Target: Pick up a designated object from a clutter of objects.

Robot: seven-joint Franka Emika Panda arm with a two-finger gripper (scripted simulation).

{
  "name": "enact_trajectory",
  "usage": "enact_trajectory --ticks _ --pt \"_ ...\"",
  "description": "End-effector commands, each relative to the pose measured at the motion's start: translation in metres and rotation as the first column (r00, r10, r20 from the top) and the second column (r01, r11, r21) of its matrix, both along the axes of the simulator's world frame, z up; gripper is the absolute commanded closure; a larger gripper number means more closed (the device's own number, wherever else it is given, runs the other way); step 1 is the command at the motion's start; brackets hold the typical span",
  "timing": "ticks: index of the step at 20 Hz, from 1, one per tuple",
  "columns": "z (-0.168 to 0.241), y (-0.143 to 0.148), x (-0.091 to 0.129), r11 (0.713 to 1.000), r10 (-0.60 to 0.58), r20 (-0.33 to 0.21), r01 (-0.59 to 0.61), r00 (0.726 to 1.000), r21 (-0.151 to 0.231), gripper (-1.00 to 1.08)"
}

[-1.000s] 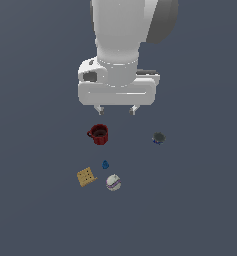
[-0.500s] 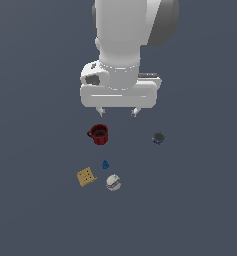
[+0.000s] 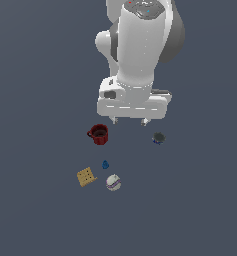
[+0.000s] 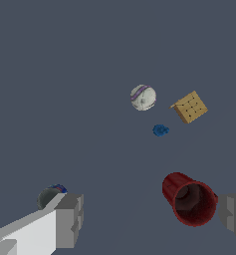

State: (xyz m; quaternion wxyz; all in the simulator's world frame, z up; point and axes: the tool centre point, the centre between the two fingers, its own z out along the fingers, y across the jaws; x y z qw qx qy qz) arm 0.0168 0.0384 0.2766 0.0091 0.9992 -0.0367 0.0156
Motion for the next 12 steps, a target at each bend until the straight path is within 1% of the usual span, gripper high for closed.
enact_trajectory --ticks 1,6,12 --pt "-0.016 0.014 -0.002 1.000 -0.026 -0.001 0.026 1.000 0.000 -0.92" --pt "-0.051 0.047 -0.009 0.996 -0.087 -0.003 0.087 0.996 0.002 -0.92" --pt "-0.093 0.084 -0.025 0.987 -0.159 -0.007 0.159 0.987 0.005 -0.92"
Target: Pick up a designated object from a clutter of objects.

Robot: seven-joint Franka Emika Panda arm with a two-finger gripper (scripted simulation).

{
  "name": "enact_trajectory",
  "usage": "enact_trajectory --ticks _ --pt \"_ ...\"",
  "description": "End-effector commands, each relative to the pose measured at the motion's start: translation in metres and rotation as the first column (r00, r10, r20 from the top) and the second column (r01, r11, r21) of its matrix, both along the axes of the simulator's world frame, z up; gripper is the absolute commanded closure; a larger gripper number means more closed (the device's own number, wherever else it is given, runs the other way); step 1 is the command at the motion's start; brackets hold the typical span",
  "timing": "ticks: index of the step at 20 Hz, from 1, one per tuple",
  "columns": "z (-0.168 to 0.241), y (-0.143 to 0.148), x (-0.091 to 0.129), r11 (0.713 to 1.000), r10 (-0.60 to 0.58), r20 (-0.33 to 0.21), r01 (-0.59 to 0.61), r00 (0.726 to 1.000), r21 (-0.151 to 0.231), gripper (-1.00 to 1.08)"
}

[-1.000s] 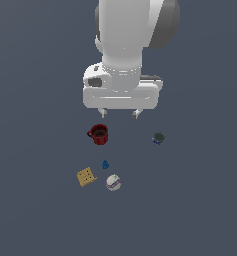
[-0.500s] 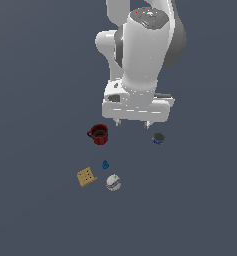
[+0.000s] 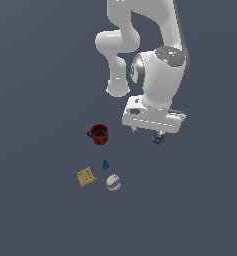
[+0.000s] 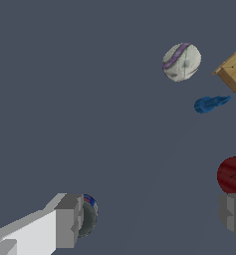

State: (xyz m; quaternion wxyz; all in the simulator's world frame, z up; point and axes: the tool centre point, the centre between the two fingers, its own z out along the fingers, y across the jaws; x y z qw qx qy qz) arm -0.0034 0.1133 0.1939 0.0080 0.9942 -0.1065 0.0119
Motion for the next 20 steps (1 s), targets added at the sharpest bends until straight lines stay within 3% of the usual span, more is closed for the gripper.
enact_trajectory --ticks 1,12,20 --pt "-0.017 0.016 -0.008 1.000 -0.031 -0.001 0.031 1.000 0.002 -0.92" --pt "-0.087 0.077 -0.053 0.987 -0.160 -0.011 0.160 0.987 0.011 -0.92" --pt "-0.119 0.103 -0.081 0.975 -0.223 -0.018 0.223 0.975 0.017 -0.92"
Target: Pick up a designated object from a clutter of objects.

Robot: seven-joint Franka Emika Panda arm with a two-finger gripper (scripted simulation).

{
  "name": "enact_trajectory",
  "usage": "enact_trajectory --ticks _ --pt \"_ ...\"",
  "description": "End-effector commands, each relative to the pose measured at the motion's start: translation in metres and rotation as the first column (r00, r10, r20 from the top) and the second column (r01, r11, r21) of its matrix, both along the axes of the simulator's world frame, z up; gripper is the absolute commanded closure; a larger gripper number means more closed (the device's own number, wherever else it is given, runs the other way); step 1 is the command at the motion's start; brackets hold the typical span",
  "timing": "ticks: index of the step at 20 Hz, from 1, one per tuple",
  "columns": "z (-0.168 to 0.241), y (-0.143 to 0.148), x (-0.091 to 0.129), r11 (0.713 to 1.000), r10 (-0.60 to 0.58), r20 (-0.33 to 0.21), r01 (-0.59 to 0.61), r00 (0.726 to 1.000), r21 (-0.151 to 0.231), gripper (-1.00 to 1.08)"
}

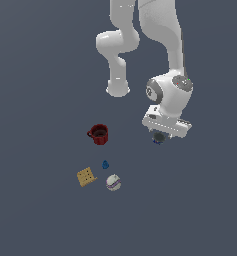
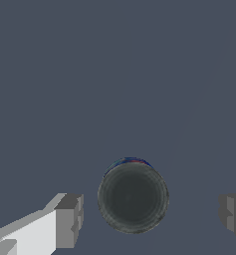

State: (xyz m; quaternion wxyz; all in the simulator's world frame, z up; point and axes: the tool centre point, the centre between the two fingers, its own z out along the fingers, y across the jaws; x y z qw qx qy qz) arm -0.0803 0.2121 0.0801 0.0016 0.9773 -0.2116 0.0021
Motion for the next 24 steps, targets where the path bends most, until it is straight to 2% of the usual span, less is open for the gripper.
enact_trajectory --ticks 1,7,14,24 --pt "-0.007 0.006 -0.007 1.000 -0.017 -0.001 0.017 1.000 0.002 -0.92" --pt "-0.016 0.012 -0.016 0.999 -0.035 -0.003 0.035 0.999 0.004 -0.92" --pt "-0.020 0.013 -0.016 0.999 -0.034 -0.004 0.034 0.999 0.004 -0.92" --pt "-0.058 0.012 -0.017 0.999 -0.036 -0.004 0.036 0.999 0.004 -0.92"
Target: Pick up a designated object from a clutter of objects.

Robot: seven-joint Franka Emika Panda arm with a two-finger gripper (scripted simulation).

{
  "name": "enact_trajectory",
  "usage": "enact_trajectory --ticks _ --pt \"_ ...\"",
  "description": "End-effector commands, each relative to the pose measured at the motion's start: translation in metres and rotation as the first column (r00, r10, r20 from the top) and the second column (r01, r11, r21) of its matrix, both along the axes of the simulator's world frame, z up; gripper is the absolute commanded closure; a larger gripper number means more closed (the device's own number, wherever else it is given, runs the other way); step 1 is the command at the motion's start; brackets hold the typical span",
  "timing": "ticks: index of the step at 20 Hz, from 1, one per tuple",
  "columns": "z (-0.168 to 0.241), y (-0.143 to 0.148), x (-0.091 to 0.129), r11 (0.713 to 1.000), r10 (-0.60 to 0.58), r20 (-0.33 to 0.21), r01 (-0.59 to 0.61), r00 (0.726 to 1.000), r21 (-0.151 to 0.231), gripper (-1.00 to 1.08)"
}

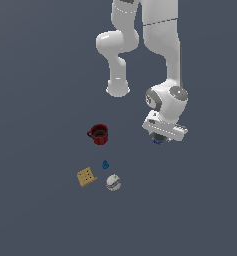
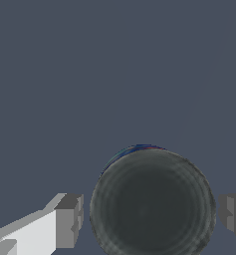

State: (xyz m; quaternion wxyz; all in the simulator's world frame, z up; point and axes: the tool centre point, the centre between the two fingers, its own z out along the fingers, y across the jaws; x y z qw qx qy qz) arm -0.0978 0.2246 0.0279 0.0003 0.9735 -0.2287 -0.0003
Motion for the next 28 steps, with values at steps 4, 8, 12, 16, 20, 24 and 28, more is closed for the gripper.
enact_trajectory --ticks 4,8,12,16,20,24,28 --pt "-0.013 0.000 0.000 1.000 -0.001 0.001 0.001 1.000 0.000 -0.92" --pt "-0.014 0.000 0.000 1.000 -0.001 0.001 0.001 1.000 0.000 1.08" --pt "-0.014 0.000 0.000 1.000 -0.001 0.001 0.001 1.000 0.000 1.08" --pt "-0.014 0.000 0.000 1.000 -0.001 0.001 0.001 1.000 0.000 1.08" --pt "-0.011 0.000 0.001 1.000 0.000 0.002 0.000 1.000 0.001 1.08" --pt "-0.002 -0.003 0.002 1.000 0.000 0.002 0.000 1.000 0.001 1.08" --pt "0.014 -0.010 0.005 1.000 0.000 0.002 0.000 1.000 0.001 1.08"
